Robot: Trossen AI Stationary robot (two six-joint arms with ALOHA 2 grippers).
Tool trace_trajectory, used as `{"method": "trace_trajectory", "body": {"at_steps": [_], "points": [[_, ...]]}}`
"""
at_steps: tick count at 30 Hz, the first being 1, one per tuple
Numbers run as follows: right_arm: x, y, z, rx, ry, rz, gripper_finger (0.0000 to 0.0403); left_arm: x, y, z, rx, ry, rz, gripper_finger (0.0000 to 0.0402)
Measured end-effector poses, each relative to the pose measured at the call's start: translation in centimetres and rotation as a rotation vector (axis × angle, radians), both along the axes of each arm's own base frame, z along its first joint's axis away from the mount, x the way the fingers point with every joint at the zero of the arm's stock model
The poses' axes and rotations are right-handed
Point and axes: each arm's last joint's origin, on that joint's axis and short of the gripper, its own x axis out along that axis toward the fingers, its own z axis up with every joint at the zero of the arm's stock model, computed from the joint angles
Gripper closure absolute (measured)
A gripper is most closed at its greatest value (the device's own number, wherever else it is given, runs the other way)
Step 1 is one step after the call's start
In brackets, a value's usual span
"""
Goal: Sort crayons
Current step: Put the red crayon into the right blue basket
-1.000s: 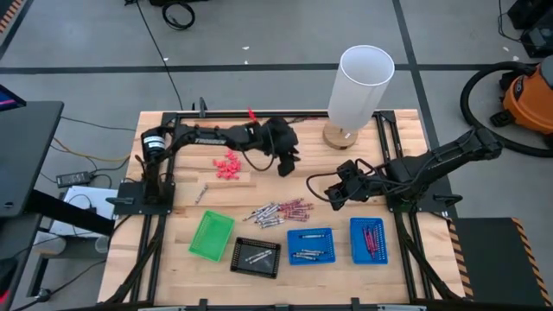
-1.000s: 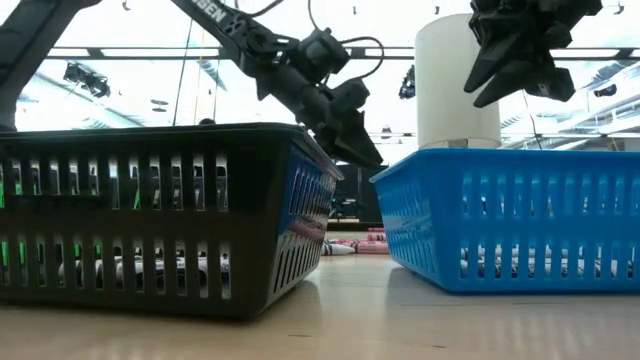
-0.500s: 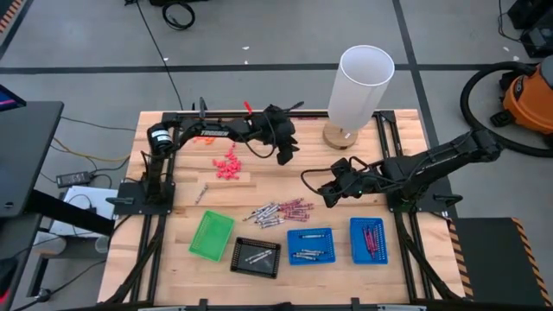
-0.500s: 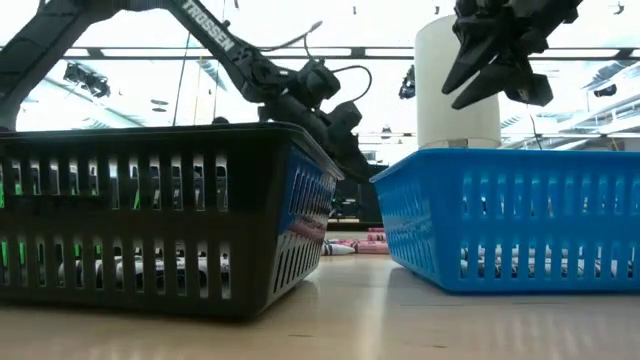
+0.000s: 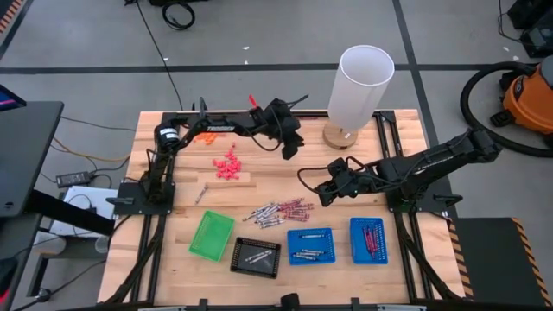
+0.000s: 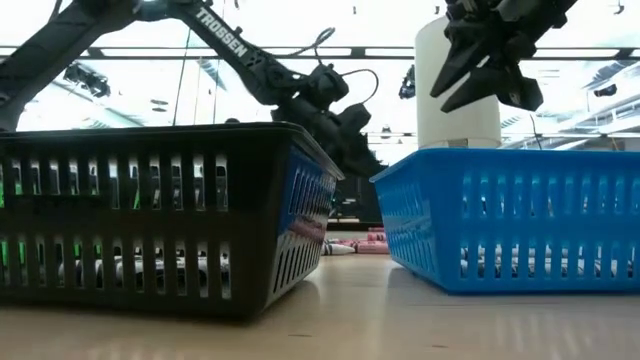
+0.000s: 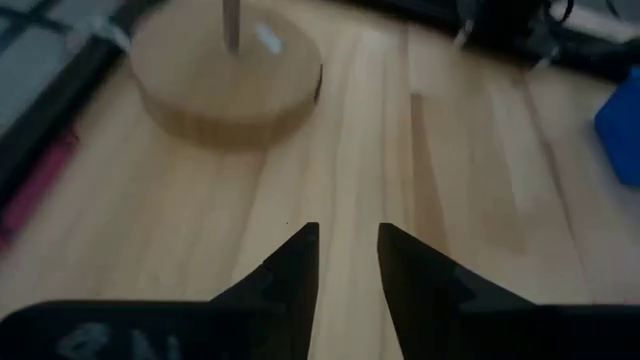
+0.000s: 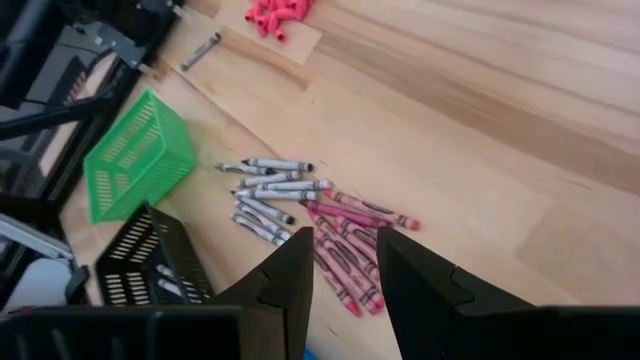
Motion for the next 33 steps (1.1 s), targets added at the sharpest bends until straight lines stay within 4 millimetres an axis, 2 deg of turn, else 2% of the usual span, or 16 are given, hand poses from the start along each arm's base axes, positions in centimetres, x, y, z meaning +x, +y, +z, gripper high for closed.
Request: {"method": "trace_trajectory", "body": {"at_steps": [5,12,22,25,33], "points": [[0.1,-0.5,0.0,-0.001,0.001,-0.020,0.0282,0.6,1.7,1.2,0.013,-0.017,0.030,0.0292],[0.2,-1.2,-0.1,0.042,0.012,-0.044,0.0283,0.6,3.5,1.4,-0.070,0.057,0.083,0.0292],[0.4,-3.9,-0.1,0.043,0.032,-0.038,0.0283,-0.8,2.5,2.4,-0.054,0.175,0.021,0.0292],[0.5,-4.6,-0.1,0.044,0.034,-0.030,0.0283,-1.5,2.2,3.4,-0.028,0.163,0.018,0.0292],[0.4,-6.4,-0.1,0.050,0.039,-0.019,0.0288,-4.9,0.4,4.8,0.029,0.088,0.074,0.0292]]}}
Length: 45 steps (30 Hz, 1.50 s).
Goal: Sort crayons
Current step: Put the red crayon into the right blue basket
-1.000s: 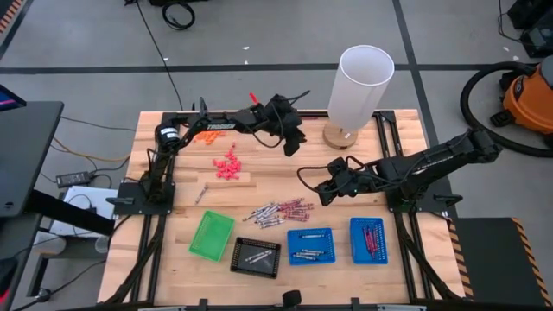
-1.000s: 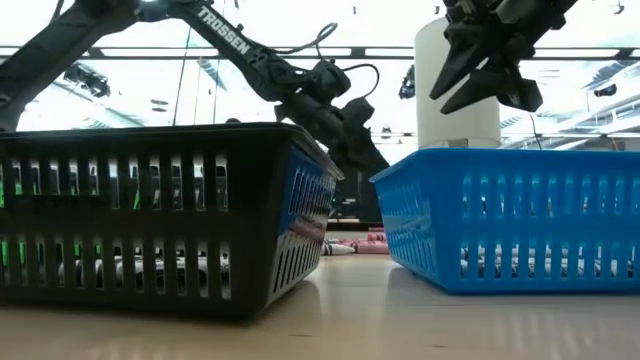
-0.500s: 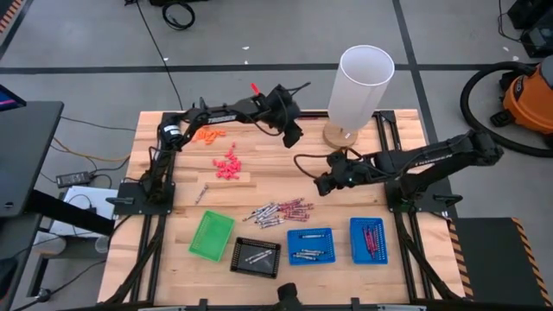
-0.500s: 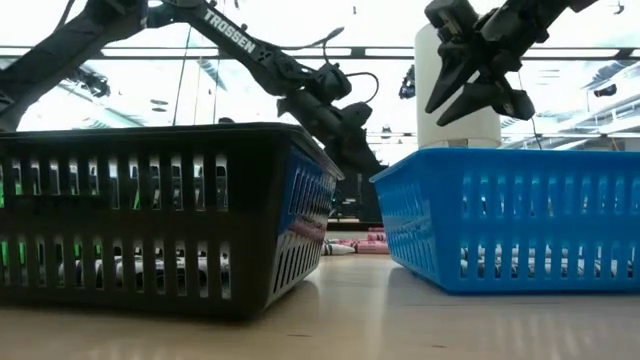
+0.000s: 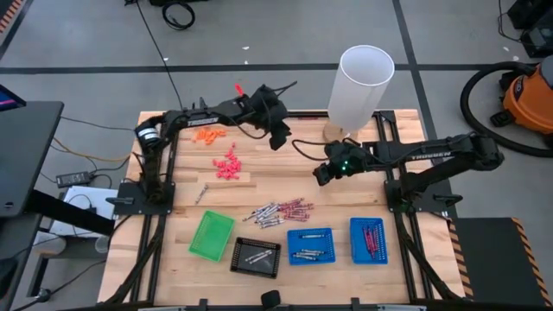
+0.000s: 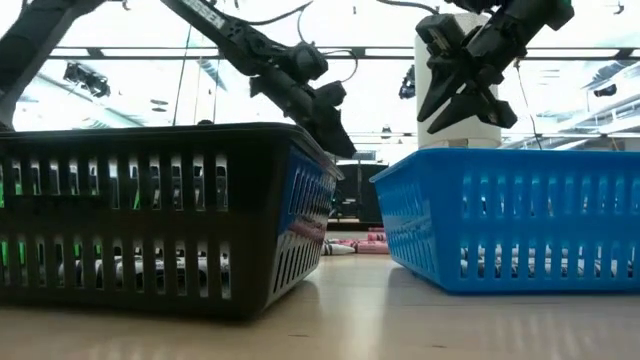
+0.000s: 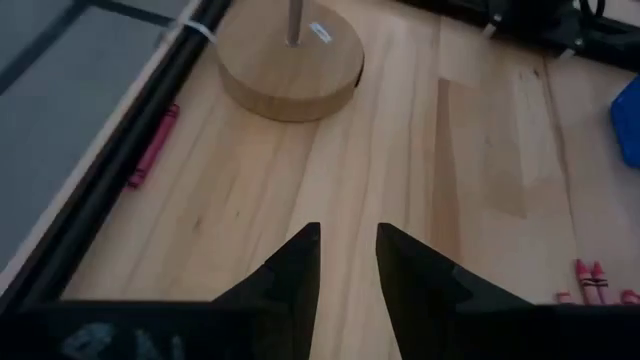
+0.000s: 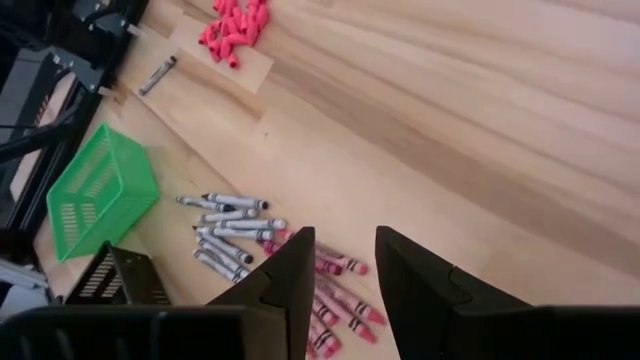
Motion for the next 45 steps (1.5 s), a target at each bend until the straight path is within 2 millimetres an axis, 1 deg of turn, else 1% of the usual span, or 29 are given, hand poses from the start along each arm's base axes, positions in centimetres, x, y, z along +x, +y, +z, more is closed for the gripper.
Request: {"method": "trace_trajectory", "body": {"at_steps": [6,11,15,21,26,30,34,37,41,45], "points": [[0.0,-1.5,0.2,-0.010,-0.019,0.000,0.0294,-3.0,-1.7,-0.9,-0.028,-0.018,0.042,0.0293],[0.4,-2.6,0.0,-0.006,-0.042,0.009,0.0294,-4.6,-2.9,-1.5,-0.057,-0.069,0.085,0.0293],[1.8,-3.4,-0.9,0.016,0.000,0.039,0.0294,-5.8,-3.7,-1.5,-0.069,-0.107,0.123,0.0293],[4.8,-5.3,-0.9,-0.029,0.075,0.050,0.0294,-7.2,-4.9,-1.7,-0.064,-0.118,0.149,0.0293],[6.7,-7.7,-1.3,-0.088,0.132,0.044,0.0294,-8.0,-5.4,-2.0,-0.082,-0.131,0.170,0.0293],[7.5,-9.7,-1.8,-0.072,0.177,0.050,0.0294,-8.9,-5.8,-1.5,-0.078,-0.148,0.172,0.0293],[8.2,-11.6,-1.5,-0.047,0.261,0.039,0.0294,-9.3,-6.2,-0.9,-0.087,-0.156,0.154,0.0292],[8.7,-13.5,-1.3,-0.048,0.296,-0.008,0.0294,-9.3,-6.2,-0.8,-0.096,-0.164,0.141,0.0292],[9.5,-16.5,-1.7,-0.017,0.320,-0.071,0.0294,-9.7,-5.8,-0.9,-0.102,-0.157,0.098,0.0292],[10.2,-19.2,-2.0,0.032,0.335,-0.119,0.0294,-10.7,-4.9,-0.8,-0.127,-0.128,0.132,0.0292]]}}
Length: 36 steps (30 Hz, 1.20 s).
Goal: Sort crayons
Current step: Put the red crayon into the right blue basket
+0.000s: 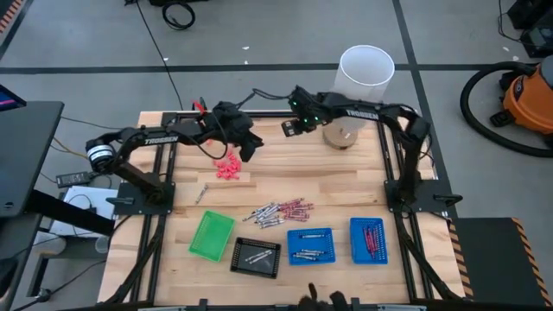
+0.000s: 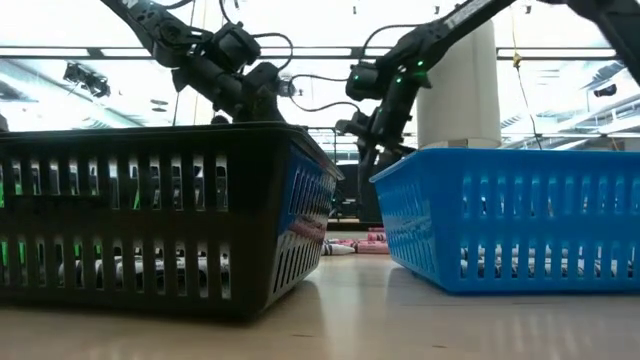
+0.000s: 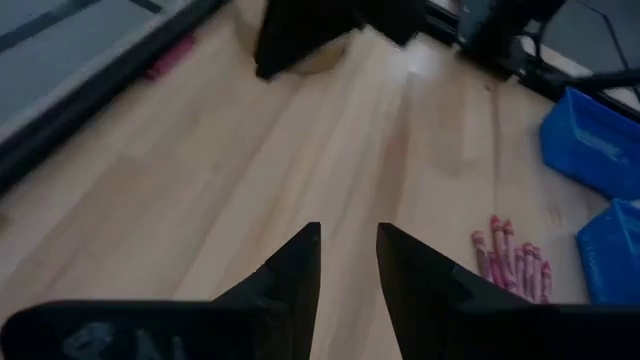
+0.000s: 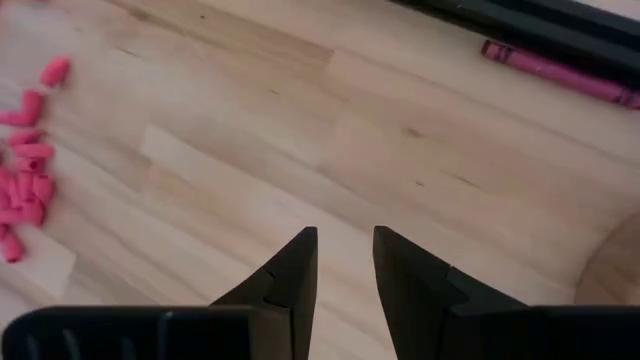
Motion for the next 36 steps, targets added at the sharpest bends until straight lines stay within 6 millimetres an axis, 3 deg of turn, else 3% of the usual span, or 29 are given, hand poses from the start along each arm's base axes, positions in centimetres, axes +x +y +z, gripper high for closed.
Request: {"method": "trace_trajectory", "body": {"at_steps": [9,17,23,30,36], "points": [[0.9,-5.7,-1.5,-0.074,0.071,0.133,0.0293,-1.3,1.1,0.7,0.000,-0.006,0.056,0.0292],[-0.6,-8.6,-3.4,-0.011,0.068,0.213,0.0293,-1.3,1.6,1.2,0.001,-0.042,0.193,0.0292],[-0.1,-7.8,-3.5,-0.001,0.056,0.269,0.0293,-1.2,1.0,0.9,-0.086,-0.018,0.208,0.0292],[3.3,-3.6,-3.4,-0.074,0.102,0.375,0.0298,-0.1,-1.0,0.7,-0.103,-0.003,0.146,0.0292],[3.0,-3.8,-3.4,-0.178,0.207,0.442,0.0298,0.1,-2.3,0.7,-0.112,0.031,0.151,0.0292]]}}
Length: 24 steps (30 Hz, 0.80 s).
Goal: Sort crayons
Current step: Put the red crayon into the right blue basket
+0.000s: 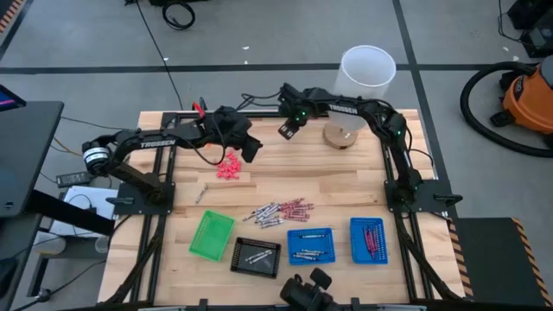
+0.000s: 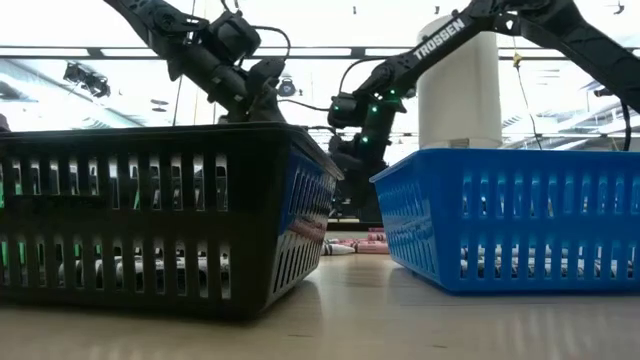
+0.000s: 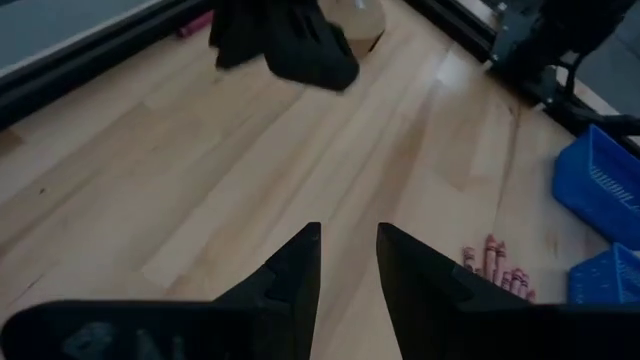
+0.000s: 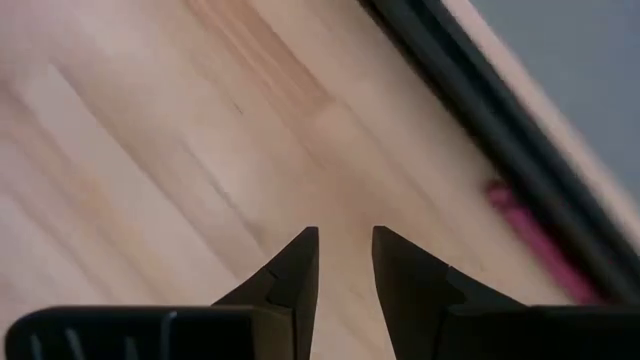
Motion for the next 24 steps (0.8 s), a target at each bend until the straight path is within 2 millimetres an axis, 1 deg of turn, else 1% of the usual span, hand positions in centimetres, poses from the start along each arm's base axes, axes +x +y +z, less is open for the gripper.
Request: {"method": "trace_trajectory", "body": {"at_steps": [5,9,14,16,19,24], "points": [[-0.7,0.3,-0.2,-0.085,0.166,0.171,0.0298,-0.1,-1.9,0.7,0.033,0.032,-0.020,0.0292],[-1.1,-0.7,-0.7,-0.125,0.163,0.235,0.0298,-0.4,-2.7,1.2,0.058,0.036,-0.042,0.0292],[-1.1,-1.1,-1.0,-0.196,0.184,0.380,0.0298,-0.5,-2.6,1.3,0.100,0.045,-0.062,0.0292],[-1.1,-1.1,-1.5,-0.215,0.182,0.387,0.0298,-0.6,-2.4,1.4,0.127,0.053,-0.061,0.0292],[-1.5,-0.8,-2.6,-0.223,0.235,0.387,0.0296,-0.7,-2.2,1.4,0.172,0.069,-0.049,0.0292],[-1.9,-0.4,-3.9,-0.232,0.278,0.435,0.0279,-0.8,-1.9,1.4,0.242,0.096,-0.044,0.0292]]}}
